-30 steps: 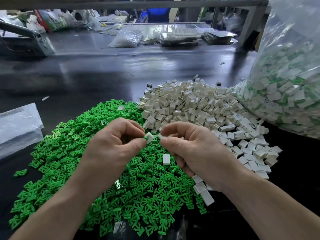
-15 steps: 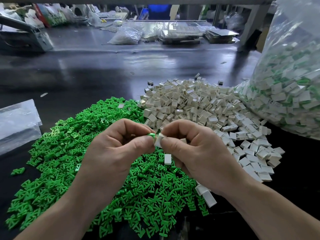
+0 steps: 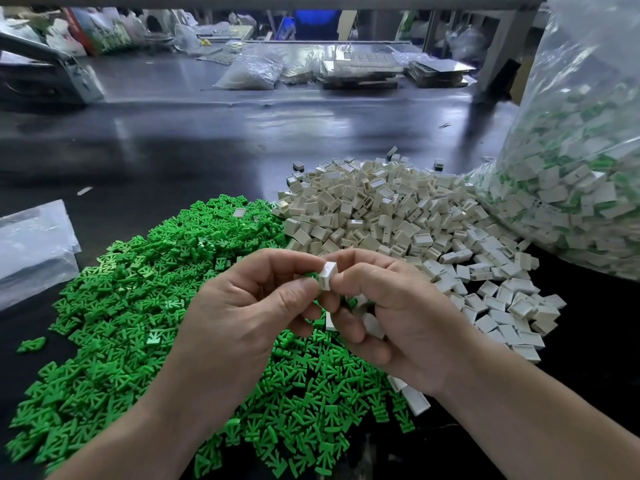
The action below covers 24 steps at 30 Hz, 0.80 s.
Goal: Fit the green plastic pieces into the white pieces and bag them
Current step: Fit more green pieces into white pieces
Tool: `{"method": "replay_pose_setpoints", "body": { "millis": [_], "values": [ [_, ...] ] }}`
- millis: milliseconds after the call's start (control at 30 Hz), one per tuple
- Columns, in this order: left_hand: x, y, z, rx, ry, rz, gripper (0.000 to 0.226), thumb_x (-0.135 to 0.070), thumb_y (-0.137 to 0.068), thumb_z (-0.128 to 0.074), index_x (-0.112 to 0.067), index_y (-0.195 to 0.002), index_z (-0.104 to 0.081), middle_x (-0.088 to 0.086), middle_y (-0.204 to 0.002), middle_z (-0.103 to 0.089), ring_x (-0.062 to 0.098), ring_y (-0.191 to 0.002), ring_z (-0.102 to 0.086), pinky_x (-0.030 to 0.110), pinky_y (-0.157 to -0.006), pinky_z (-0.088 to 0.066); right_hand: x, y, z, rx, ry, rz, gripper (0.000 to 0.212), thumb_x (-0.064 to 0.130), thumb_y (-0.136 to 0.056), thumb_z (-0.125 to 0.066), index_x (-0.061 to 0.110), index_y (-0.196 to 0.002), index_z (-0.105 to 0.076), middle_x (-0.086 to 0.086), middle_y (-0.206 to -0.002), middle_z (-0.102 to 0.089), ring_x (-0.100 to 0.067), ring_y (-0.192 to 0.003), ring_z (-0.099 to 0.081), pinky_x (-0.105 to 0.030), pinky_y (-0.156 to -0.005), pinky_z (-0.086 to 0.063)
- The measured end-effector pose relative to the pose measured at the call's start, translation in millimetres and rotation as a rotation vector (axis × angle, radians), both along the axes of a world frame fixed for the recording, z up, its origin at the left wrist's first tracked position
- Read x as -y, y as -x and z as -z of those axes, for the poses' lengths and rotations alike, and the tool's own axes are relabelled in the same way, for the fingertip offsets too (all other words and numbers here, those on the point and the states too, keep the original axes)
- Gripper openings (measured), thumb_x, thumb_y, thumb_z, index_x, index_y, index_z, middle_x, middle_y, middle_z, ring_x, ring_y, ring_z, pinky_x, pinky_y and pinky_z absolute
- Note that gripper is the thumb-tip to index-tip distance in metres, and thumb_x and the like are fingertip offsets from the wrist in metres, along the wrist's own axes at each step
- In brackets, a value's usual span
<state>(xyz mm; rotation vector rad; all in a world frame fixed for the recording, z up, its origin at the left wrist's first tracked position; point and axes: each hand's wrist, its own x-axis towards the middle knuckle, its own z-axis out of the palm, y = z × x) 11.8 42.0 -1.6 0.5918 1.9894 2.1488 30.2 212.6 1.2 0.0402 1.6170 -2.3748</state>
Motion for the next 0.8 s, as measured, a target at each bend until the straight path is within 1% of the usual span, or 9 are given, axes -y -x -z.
{"method": "replay_pose_setpoints", "body": {
  "millis": [133, 167, 233, 300, 400, 467, 533, 733, 800],
  "values": [
    [0.3, -0.1, -0.8, 0.002, 0.01, -0.047, 0.008, -0.019, -0.08, -0.072, -0.018, -0.089, -0.073, 0.012, -0.078, -0.073, 0.02, -0.069, -0.069, 0.024, -0.057, -0.054, 0.7, -2.9, -2.5, -0.065, -0.127, 0.007, 0.004, 0.022, -0.08, -0.066, 0.021, -0.081, -0.07, -0.004, -0.07, -0.059, -0.011, -0.043, -0.044, -0.015, -0.034, -0.027],
    [0.6, 0.4, -0.7, 0.007, 0.009, -0.063, 0.007, -0.019, -0.08, -0.072, -0.019, -0.087, -0.072, 0.012, -0.078, -0.073, 0.02, -0.068, -0.069, 0.023, -0.056, -0.054, 1.3, -3.4, -3.0, -0.082, -0.148, 0.012, 0.005, 0.023, -0.081, -0.066, 0.022, -0.079, -0.07, -0.004, -0.07, -0.059, -0.011, -0.043, -0.044, -0.015, -0.034, -0.028],
    [1.6, 1.1, -0.6, 0.013, 0.007, -0.094, 0.008, -0.023, -0.079, -0.075, -0.02, -0.085, -0.072, 0.012, -0.078, -0.073, 0.02, -0.068, -0.07, 0.02, -0.055, -0.053, 1.9, -3.8, -3.6, -0.092, -0.161, 0.031, 0.006, 0.024, -0.081, -0.067, 0.023, -0.076, -0.071, -0.004, -0.07, -0.059, -0.011, -0.043, -0.044, -0.016, -0.033, -0.029],
    [2.8, 1.7, 0.4, 0.021, 0.001, -0.114, 0.012, -0.028, -0.075, -0.075, -0.021, -0.085, -0.072, 0.01, -0.078, -0.073, 0.02, -0.071, -0.071, 0.02, -0.057, -0.054, 2.2, -3.6, -3.8, -0.086, -0.145, 0.038, 0.006, 0.025, -0.081, -0.067, 0.023, -0.076, -0.07, -0.004, -0.069, -0.059, -0.011, -0.042, -0.044, -0.015, -0.034, -0.029],
    [3.3, 2.6, 3.2, 0.024, 0.003, -0.122, 0.016, -0.03, -0.075, -0.08, -0.02, -0.086, -0.073, 0.005, -0.072, -0.068, 0.018, -0.068, -0.065, 0.024, -0.059, -0.054, 3.9, -3.7, -1.6, -0.09, -0.121, 0.029, 0.006, 0.027, -0.083, -0.067, 0.024, -0.079, -0.07, -0.004, -0.071, -0.059, -0.011, -0.043, -0.044, -0.015, -0.035, -0.029],
    [2.8, 2.5, 5.2, 0.031, -0.014, -0.121, 0.015, -0.029, -0.077, -0.076, -0.019, -0.087, -0.073, 0.004, -0.072, -0.067, 0.017, -0.067, -0.064, 0.024, -0.06, -0.054, 5.2, -4.2, 0.5, -0.098, -0.13, 0.027, 0.009, 0.03, -0.085, -0.066, 0.023, -0.083, -0.072, -0.004, -0.071, -0.058, -0.012, -0.044, -0.044, -0.016, -0.036, -0.029],
    [2.3, 2.6, 6.8, 0.03, -0.024, -0.129, 0.017, -0.032, -0.076, -0.073, -0.02, -0.088, -0.072, 0.005, -0.074, -0.068, 0.018, -0.068, -0.066, 0.025, -0.061, -0.054, 5.5, -4.3, 1.7, -0.12, -0.152, 0.039, 0.012, 0.032, -0.086, -0.066, 0.022, -0.086, -0.073, -0.003, -0.07, -0.058, -0.012, -0.043, -0.045, -0.016, -0.035, -0.03],
    [0.8, 3.4, 7.1, 0.053, -0.113, -0.165, 0.016, -0.032, -0.075, -0.073, -0.021, -0.086, -0.072, 0.009, -0.078, -0.07, 0.023, -0.071, -0.068, 0.028, -0.062, -0.055, 5.5, -5.2, 3.1, -0.179, -0.161, 0.092, 0.015, 0.034, -0.089, -0.064, 0.025, -0.088, -0.076, -0.002, -0.071, -0.058, -0.009, -0.042, -0.046, -0.015, -0.035, -0.031],
    [1.6, 3.9, 7.7, 0.056, -0.107, -0.158, 0.014, -0.031, -0.076, -0.073, -0.021, -0.085, -0.072, 0.011, -0.079, -0.071, 0.025, -0.072, -0.069, 0.029, -0.062, -0.056, 6.2, -5.5, 3.9, -0.183, -0.181, 0.087, 0.015, 0.036, -0.089, -0.065, 0.026, -0.092, -0.076, -0.001, -0.07, -0.059, -0.009, -0.043, -0.046, -0.016, -0.036, -0.031]
  ]
}}
